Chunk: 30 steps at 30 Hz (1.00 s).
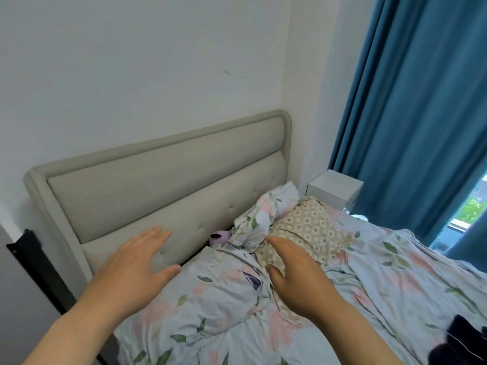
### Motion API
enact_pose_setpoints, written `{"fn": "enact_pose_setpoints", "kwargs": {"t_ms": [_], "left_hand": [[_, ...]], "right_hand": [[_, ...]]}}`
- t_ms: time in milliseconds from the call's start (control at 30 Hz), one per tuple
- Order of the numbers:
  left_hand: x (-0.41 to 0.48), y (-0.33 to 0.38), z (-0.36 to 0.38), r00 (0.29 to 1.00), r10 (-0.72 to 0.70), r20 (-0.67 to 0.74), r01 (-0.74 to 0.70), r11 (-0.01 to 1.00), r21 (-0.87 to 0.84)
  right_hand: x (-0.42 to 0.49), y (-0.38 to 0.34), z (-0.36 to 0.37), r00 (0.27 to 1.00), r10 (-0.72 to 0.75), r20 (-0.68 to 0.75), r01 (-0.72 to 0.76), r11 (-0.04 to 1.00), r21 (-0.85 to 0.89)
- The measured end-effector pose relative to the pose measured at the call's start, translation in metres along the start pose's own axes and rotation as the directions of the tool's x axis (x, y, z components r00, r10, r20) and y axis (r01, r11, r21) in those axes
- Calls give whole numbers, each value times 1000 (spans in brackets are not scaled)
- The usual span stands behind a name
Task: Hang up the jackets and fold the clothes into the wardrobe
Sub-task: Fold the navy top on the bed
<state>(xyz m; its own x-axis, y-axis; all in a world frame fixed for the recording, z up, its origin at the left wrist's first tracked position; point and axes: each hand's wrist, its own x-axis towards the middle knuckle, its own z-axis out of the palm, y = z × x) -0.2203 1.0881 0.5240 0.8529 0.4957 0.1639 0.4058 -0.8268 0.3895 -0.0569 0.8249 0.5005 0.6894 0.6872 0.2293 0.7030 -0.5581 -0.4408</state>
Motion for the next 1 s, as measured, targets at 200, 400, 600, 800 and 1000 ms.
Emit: {"fn": "enact_pose_setpoints", "kwargs": {"t_ms": [200,400,600,800,1000], "left_hand": [[26,42,26,984,164,71,-164,986,-12],[49,77,53,924,341,174,-332,940,-78],[56,96,85,887,399,233,-338,904,-260],[43,129,135,786,483,385,-351,862,-366],[12,185,161,660,625,417,-450,773,-447]], "right_hand": [[-26,31,-31,988,146,-38,-148,988,-36],[-69,48,-44,940,331,-80,-337,938,-79],[-131,57,-38,838,545,-27,-545,831,-114],[-199,47,-38,708,703,-67,-705,698,-121],[-268,40,-66,575,800,-173,-818,567,-97]]}}
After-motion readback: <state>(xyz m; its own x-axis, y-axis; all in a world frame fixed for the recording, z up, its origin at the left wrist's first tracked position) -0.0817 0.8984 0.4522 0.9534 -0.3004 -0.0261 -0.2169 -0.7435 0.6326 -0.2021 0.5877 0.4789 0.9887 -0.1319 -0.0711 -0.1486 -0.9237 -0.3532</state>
